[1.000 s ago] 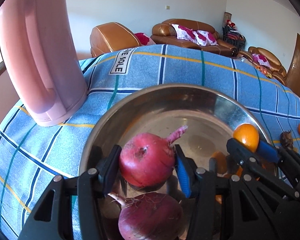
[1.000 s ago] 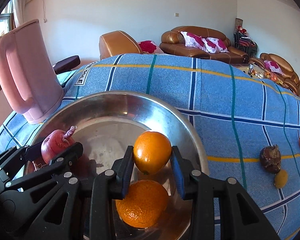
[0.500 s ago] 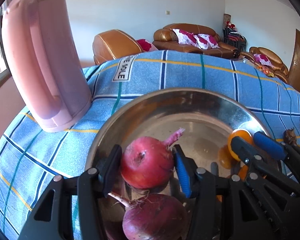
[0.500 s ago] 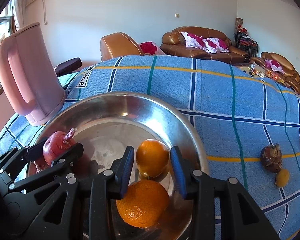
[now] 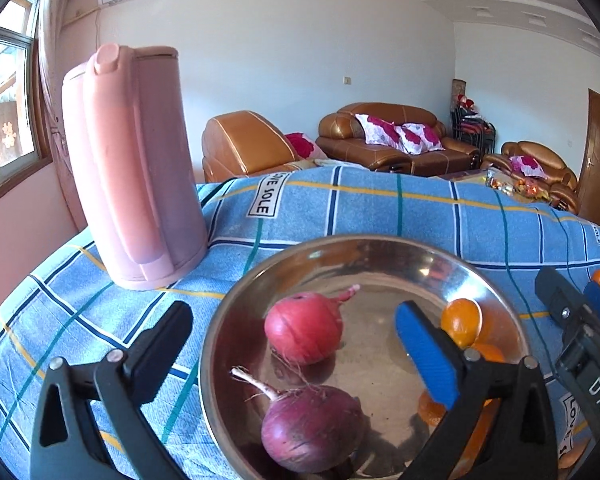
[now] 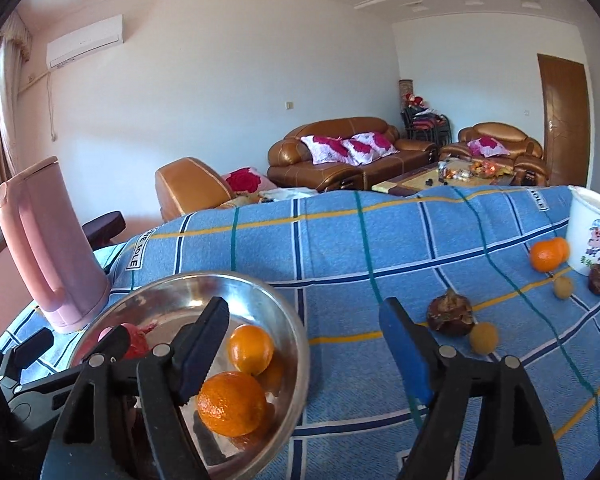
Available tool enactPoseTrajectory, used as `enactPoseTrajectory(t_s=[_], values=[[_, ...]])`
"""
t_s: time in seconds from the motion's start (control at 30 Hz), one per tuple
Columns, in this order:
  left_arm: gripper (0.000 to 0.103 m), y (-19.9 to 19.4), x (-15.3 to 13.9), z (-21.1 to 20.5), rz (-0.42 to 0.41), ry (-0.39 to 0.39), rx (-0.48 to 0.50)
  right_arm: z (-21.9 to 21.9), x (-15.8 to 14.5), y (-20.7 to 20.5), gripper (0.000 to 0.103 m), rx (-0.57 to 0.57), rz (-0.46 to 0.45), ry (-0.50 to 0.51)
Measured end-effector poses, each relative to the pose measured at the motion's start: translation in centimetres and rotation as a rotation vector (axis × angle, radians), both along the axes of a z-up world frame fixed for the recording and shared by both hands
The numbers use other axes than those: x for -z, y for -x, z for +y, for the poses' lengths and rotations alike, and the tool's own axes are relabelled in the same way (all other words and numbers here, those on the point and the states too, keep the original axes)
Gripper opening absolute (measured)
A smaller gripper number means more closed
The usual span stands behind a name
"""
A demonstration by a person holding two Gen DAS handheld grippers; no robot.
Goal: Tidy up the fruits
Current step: 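Open the left tool in the bowl while the right tool releases the orange, then withdraw both open tools away from the steel bowl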
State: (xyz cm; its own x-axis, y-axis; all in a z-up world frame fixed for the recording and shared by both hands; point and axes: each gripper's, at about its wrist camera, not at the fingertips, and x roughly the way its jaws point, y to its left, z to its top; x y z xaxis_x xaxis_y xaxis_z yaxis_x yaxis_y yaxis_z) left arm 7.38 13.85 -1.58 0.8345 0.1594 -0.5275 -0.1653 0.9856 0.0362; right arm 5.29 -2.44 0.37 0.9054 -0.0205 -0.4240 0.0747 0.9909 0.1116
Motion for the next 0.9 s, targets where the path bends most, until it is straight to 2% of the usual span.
enactPoseTrajectory(t_s=[0.17, 0.4, 0.67, 0.9], values=[[0.103, 1.1, -0.4, -1.2, -0.047, -0.056, 0.025, -0.1, -0.7, 1.4, 0.079, 0.075, -0.069, 0.105], [0.103, 2.1, -0.8, -2.0, -0.075, -0.086, 0.034, 0.2, -0.9, 2.3, 0.079, 0.057, -0.089, 0.15], [0.103, 3.1, -0.5, -1.4, -0.07, -0.054, 0.01, -0.7, -0.7, 3.3, 0.079, 0.053, -0.077, 0.144], [0.103, 4.0, -0.5, -1.9, -0.067, -0.057, -0.002, -1.4, -0.7, 4.0, 0.079, 0.049, -0.066, 0.147]])
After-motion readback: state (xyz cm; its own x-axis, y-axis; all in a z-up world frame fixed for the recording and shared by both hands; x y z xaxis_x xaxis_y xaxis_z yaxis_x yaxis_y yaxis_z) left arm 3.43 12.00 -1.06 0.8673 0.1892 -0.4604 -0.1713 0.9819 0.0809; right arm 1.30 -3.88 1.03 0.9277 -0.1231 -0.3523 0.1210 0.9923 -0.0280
